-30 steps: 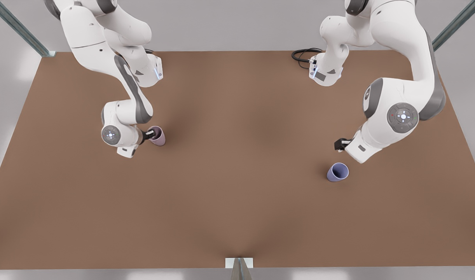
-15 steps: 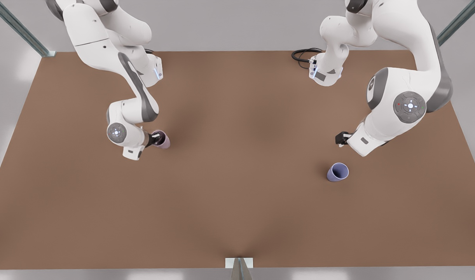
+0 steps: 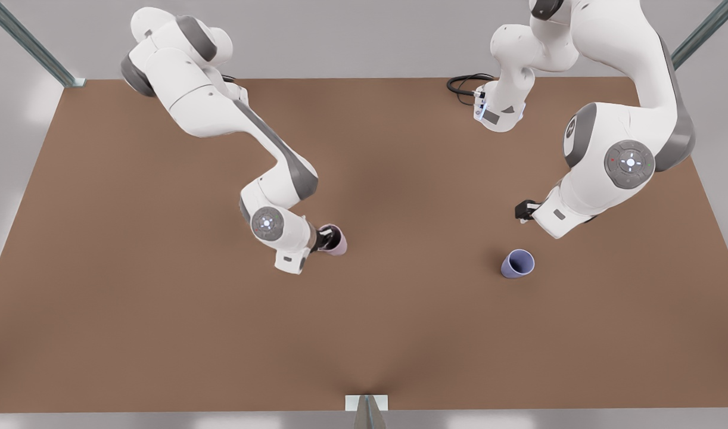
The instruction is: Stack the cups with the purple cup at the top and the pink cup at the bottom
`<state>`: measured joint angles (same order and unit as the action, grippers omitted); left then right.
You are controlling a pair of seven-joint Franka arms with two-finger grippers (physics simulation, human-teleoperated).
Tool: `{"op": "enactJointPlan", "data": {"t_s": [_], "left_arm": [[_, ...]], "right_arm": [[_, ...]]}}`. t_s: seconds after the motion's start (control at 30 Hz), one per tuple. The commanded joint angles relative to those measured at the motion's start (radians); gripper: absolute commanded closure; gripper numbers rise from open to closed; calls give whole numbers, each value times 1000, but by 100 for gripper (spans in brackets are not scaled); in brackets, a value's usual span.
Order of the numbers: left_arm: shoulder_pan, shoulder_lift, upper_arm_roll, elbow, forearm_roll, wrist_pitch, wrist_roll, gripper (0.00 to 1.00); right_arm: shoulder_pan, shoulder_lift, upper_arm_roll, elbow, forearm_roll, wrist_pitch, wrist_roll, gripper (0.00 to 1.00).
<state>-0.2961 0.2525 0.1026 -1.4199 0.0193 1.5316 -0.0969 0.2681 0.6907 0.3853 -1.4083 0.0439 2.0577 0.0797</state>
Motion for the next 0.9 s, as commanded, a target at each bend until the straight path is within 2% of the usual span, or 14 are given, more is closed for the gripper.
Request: {"op": "enactJointPlan", "data": {"t_s": [0.0, 0.03, 0.07, 0.13, 0.17, 0.3, 0.37, 0.43, 0.53, 0.57, 0.67, 0.87], "left_arm": [[0, -1, 0, 1, 1, -1, 17, 0], [0, 1, 0, 1, 1, -2, 17, 0], [0, 1, 0, 1, 1, -1, 17, 0], [0, 1, 0, 1, 1, -1, 17, 0], [0, 1, 0, -1, 1, -1, 17, 0], [0, 45, 0, -1, -1, 13, 19, 0], [12, 97, 8, 7, 4, 64, 19, 0], [72, 151, 8, 29, 2, 113, 20, 0], [146, 149, 12, -97, -36, 361, 100, 0], [161, 148, 12, -136, -47, 386, 109, 0], [195, 154, 12, -261, -93, 525, 126, 0], [196, 205, 6, -370, -124, 650, 135, 0]], "right_arm": [[78, 58, -39, 115, -6, -87, 517, 79], [200, 154, -137, 284, 8, -172, 522, 79], [264, 254, -181, 459, 10, -243, 563, 79], [339, 361, -230, 597, 31, -248, 571, 79], [385, 444, -284, 730, 53, -280, 571, 79], [422, 550, -355, 867, 67, -278, 549, 79], [421, 576, -416, 885, 67, -275, 509, 79], [421, 598, -436, 884, 67, -274, 488, 79], [421, 605, -436, 884, 67, -269, 485, 77], [421, 604, -436, 885, 67, -269, 485, 0], [421, 604, -436, 891, 67, -268, 485, 0], [431, 601, -430, 945, 108, -272, 488, 0]]}}
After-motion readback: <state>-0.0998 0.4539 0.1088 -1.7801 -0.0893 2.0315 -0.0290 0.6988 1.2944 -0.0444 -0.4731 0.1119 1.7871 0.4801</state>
